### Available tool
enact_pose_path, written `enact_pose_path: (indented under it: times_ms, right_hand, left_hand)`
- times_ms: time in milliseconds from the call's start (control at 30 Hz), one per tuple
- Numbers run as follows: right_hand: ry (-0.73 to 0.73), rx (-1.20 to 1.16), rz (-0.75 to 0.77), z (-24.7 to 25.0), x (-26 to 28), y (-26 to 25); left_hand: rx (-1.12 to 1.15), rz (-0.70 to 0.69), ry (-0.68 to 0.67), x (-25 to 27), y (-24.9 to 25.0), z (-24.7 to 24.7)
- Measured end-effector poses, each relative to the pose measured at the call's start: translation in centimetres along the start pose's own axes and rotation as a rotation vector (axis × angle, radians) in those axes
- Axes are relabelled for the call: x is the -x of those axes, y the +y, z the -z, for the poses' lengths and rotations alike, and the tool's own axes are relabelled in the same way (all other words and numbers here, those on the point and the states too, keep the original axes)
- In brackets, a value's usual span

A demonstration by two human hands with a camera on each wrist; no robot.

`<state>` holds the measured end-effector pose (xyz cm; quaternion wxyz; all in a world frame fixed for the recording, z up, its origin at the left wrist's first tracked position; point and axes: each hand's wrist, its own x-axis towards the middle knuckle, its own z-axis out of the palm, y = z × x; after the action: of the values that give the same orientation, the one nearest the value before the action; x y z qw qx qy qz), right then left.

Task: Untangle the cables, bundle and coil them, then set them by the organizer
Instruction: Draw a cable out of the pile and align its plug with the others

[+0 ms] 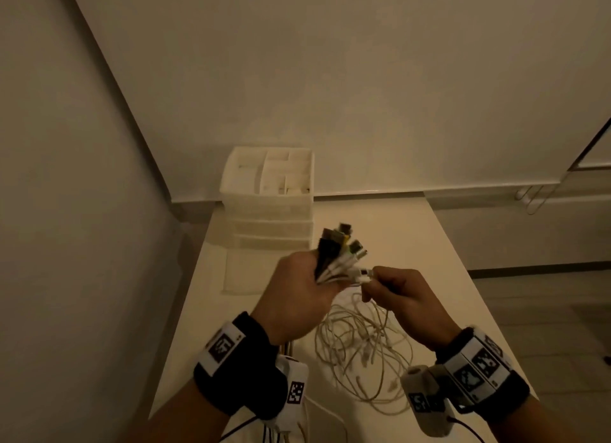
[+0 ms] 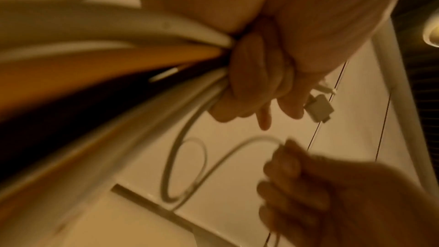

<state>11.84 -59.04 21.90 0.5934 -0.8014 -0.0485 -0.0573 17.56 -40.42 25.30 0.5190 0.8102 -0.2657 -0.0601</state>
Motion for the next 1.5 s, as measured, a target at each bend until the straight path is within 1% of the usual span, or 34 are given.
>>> enact_pose_path:
  times_ms: [67, 133, 267, 333, 467, 567, 667, 700, 767, 833, 900, 967, 1000, 1067, 1133, 1200, 1233, 1300, 1367, 1433, 1500]
  right_hand:
    - [-0.02, -0.032, 0.029, 0.2, -0.5, -1.4]
    - [-0.038, -0.068, 0.04, 0.4, -0.9, -2.2]
    - [-0.079, -0.117, 0.014, 0.2, -0.9, -1.6]
    - [-0.069, -0.148, -0.013, 0.0, -0.7, -0.6]
    - [0.015, -0.151, -0.055, -0.2, -0.4, 2.5]
    - [0.059, -0.09, -0.078, -0.6, -0.5, 4.9]
    - [0.095, -0.016, -0.138, -1.3, -0.5, 7.2]
    - [0.108, -0.004, -0.159, -1.4, -0.4, 7.8]
    - [0.134, 0.019, -0.169, -1.7, -0.1, 8.6]
    - [0.147, 0.047, -0.14, -1.7, 0.1, 8.1]
    - [0.15, 0.005, -0.119, -1.6, -0.1, 6.8]
    - [0.138, -0.088, -0.107, -1.4, -0.4, 5.2]
    - [0.13, -0.133, -0.101, -1.2, -0.6, 4.4]
    - [0.098, -0.22, -0.085, -0.8, -1.0, 2.7]
    - [0.061, -0.301, -0.062, -0.6, -1.4, 1.2]
    - [0.045, -0.344, -0.04, -0.5, -1.9, 0.2]
    - [0.041, -0.355, -0.031, -0.4, -2.1, -0.1]
    - [0.022, -0.347, -0.016, 0.0, -2.2, -0.1]
    - [-0.012, -0.3, 0.009, -0.1, -2.0, 0.1]
    - [-0.051, -0.159, 0.003, -0.6, -1.9, 1.1]
    - [-0.066, 0.023, -0.007, -1.2, -2.0, 3.3]
  left_hand:
    - [-0.056, -0.006, -0.02, -0.1, -0.2, -0.9]
    - [-0.018, -0.012, 0.004, -0.3, -0.3, -1.2]
    - [0.033, -0.037, 0.141, -0.5, 0.1, -0.4]
    - [0.102, -0.017, 0.204, -0.7, 0.3, 0.4]
    - [0.349, 0.003, 0.363, -1.3, -0.4, 3.6]
    - [0.453, -0.015, 0.487, -1.1, -0.1, 5.8]
    - [0.571, -0.036, 0.599, -0.8, 0.4, 7.4]
    - [0.583, -0.038, 0.629, -0.9, 0.1, 7.8]
    - [0.499, -0.013, 0.679, -1.1, -1.0, 8.4]
    - [0.336, 0.026, 0.688, -0.9, -2.0, 8.3]
    - [0.252, -0.008, 0.666, -0.6, -2.1, 7.4]
    - [0.213, -0.048, 0.591, -0.3, -1.5, 6.0]
    - [0.2, -0.053, 0.515, -0.1, -1.0, 5.3]
    - [0.165, -0.043, 0.295, 0.0, -0.3, 3.6]
    - [0.046, -0.046, 0.099, -0.2, 0.1, 2.1]
    - [-0.025, -0.046, -0.042, -0.3, 0.0, 0.5]
    - [-0.04, -0.045, -0.067, -0.2, -0.1, -0.1]
    - [-0.03, -0.034, -0.019, -0.4, -0.3, -0.7]
    - [-0.011, -0.027, 0.083, -0.6, -0.3, -0.6]
    - [0.032, -0.003, 0.153, -0.8, 0.0, -0.2]
    - [0.125, 0.029, 0.228, -0.9, 0.2, 0.6]
